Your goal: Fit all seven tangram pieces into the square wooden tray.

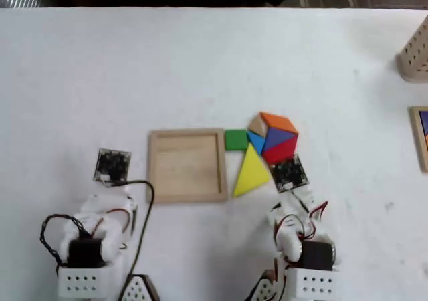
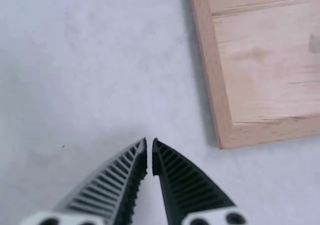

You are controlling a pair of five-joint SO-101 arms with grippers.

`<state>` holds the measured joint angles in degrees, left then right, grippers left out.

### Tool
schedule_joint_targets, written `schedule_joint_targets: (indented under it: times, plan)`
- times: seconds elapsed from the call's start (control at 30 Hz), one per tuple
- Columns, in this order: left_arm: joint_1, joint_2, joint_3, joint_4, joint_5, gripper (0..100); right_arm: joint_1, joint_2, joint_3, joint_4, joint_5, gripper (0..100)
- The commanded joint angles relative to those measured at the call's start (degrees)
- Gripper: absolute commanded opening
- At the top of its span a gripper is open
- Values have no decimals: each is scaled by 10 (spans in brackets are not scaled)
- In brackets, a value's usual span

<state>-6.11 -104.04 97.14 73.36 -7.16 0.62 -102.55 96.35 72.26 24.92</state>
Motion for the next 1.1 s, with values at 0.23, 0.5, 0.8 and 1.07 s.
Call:
schedule_joint_targets:
  times: [0.23, 0.5, 0.8, 1.07]
  plan:
    - [10, -5, -2, 2, -7, 46, -7, -5, 5, 5, 5, 109]
    - [8, -5, -11, -103, -4, 46, -7, -7, -25, 3, 5, 112]
    - [6, -5, -93, -48, -7, 46, 15, -7, -115, -2, 6, 112]
    - [6, -1, -170, -43, -51, 46, 16, -3, -142, 8, 47, 112]
